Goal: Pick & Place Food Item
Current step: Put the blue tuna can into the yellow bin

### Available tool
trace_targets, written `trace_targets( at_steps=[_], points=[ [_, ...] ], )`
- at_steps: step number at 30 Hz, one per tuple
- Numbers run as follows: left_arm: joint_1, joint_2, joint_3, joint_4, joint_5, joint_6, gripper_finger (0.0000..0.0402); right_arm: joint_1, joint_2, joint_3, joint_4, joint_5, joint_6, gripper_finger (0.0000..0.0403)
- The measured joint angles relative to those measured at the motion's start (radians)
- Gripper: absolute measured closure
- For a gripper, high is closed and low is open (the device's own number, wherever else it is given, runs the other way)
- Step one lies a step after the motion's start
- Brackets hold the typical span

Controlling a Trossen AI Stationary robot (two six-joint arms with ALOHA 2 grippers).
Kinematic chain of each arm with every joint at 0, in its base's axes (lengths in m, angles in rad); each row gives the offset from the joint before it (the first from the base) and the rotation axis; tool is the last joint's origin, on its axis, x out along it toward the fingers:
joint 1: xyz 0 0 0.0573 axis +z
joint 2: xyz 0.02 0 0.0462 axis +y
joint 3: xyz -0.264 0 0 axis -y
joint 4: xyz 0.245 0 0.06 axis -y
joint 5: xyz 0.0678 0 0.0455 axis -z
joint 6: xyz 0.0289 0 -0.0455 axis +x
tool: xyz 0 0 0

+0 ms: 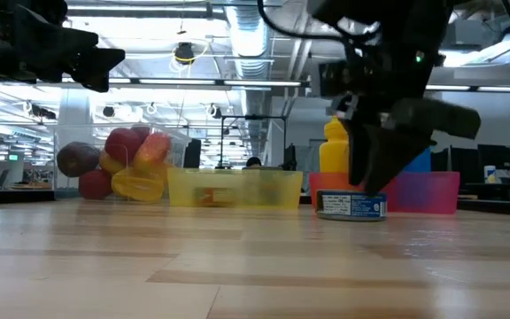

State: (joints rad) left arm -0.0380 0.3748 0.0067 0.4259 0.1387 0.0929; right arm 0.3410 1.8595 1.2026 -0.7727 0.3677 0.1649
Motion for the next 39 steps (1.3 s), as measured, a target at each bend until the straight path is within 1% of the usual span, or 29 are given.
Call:
trace_targets(
  at_steps=[5, 7, 9, 12, 15, 16, 17, 20, 23, 29, 34, 39],
  points=[
    [0.000, 0.000, 0.000, -0.002, 0.000, 0.000, 0.0192, -0.009, 0.057, 0.003, -0.020, 0.026, 0.006, 0.0238],
    [0.000, 0.001, 0.000, -0.008, 0.000, 0.000, 0.0192, -0.006, 0.083, 0.005, -0.022, 0.087, 0.005, 0.0241],
    [0.000, 0.005, 0.000, -0.009, -0.005, 0.000, 0.0192, 0.001, 0.113, 0.005, -0.028, 0.138, 0.004, 0.0254],
    [0.000, 0.008, 0.000, -0.010, -0.014, 0.000, 0.0192, 0.015, 0.142, 0.005, -0.037, 0.208, -0.008, 0.0298],
    [0.000, 0.008, 0.000, -0.008, -0.036, -0.003, 0.0192, 0.034, 0.149, 0.004, -0.043, 0.239, -0.042, 0.0367],
    [0.000, 0.008, 0.000, -0.008, -0.041, -0.004, 0.0192, 0.041, 0.149, 0.004, -0.044, 0.244, -0.056, 0.0383],
    [0.000, 0.007, 0.000, -0.008, -0.047, -0.004, 0.0192, 0.049, 0.148, 0.003, -0.044, 0.253, -0.067, 0.0389],
    [0.000, 0.008, 0.000, -0.007, -0.073, -0.004, 0.0192, 0.069, 0.145, 0.004, -0.042, 0.276, -0.081, 0.0396],
    [0.000, 0.008, 0.000, -0.007, -0.098, -0.004, 0.0192, 0.095, 0.150, 0.021, -0.061, 0.326, -0.111, 0.0401],
    [0.000, 0.008, 0.000, 0.001, -0.123, -0.004, 0.0192, 0.116, 0.155, 0.062, -0.049, 0.316, -0.193, 0.0402],
    [0.000, 0.008, 0.000, 0.004, -0.124, -0.004, 0.0192, 0.090, 0.155, 0.126, -0.016, 0.366, -0.287, 0.0402],
    [0.000, 0.008, 0.000, 0.004, -0.124, -0.007, 0.0192, 0.020, 0.153, 0.202, 0.050, 0.381, -0.415, 0.0402]
  ],
)
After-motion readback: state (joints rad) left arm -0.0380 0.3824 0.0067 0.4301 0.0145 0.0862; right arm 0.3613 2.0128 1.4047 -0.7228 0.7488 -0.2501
